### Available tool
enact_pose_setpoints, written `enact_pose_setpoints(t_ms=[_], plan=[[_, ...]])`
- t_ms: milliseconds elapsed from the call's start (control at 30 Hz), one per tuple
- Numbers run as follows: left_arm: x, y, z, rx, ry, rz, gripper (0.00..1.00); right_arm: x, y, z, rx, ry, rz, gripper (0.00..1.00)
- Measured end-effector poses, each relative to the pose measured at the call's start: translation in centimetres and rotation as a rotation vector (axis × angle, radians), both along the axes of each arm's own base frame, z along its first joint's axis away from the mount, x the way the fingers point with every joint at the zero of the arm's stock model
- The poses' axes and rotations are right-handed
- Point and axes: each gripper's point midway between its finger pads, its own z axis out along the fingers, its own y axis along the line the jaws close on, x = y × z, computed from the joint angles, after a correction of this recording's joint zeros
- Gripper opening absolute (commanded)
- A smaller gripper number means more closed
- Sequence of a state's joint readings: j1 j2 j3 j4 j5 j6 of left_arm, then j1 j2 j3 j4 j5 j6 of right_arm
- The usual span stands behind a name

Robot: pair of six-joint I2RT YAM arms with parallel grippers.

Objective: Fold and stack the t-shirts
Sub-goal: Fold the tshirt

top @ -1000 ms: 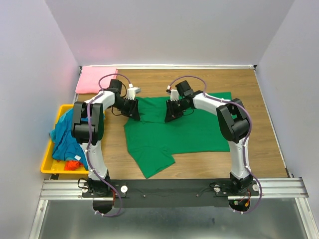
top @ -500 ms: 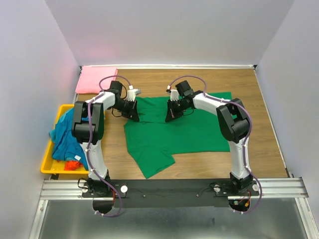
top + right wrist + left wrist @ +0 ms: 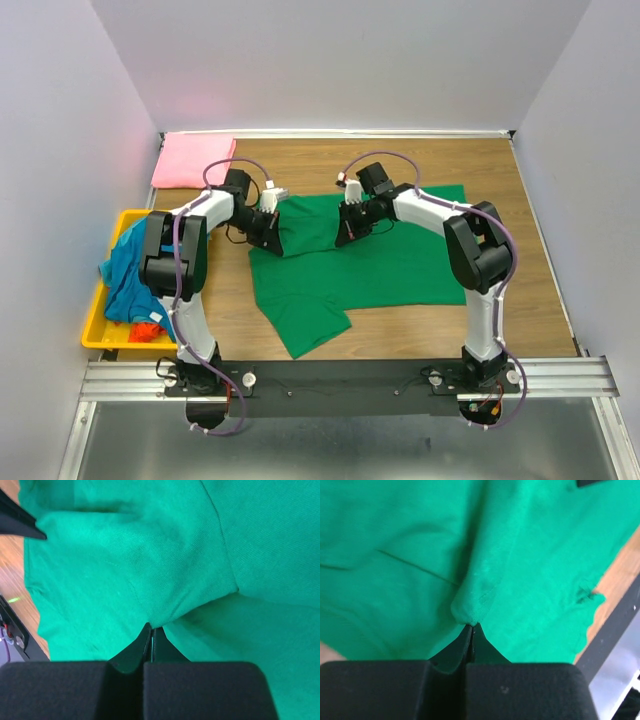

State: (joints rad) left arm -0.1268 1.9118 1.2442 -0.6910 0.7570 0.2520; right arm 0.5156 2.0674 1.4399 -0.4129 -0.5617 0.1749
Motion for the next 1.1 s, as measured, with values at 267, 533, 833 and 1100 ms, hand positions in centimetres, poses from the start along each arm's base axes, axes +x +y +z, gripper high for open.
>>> enact_pose_setpoints(t_ms=[267, 533, 833, 1100], plan=[[-2.9, -2.6, -0.4, 0.007, 0.028, -0.098, 0.00, -0.4, -0.8, -0.5, -0.034, -0.012, 0.008, 0.00], [-3.5, -2.9, -0.6, 0.013, 0.038, -0.113, 0.00, -0.6, -1.9, -1.2, -0.099, -0.016, 0.014, 0.01], [-3.6, -2.9, -0.5, 0.012, 0.033, -0.108, 0.08, -0.5, -2.6, -0.9, -0.129, -0.020, 0.027, 0.01], [-4.0, -2.5, -0.3, 0.014, 0.037, -0.133, 0.34, 0.0, -2.8, 0.3, -0.148, -0.050, 0.067, 0.50]])
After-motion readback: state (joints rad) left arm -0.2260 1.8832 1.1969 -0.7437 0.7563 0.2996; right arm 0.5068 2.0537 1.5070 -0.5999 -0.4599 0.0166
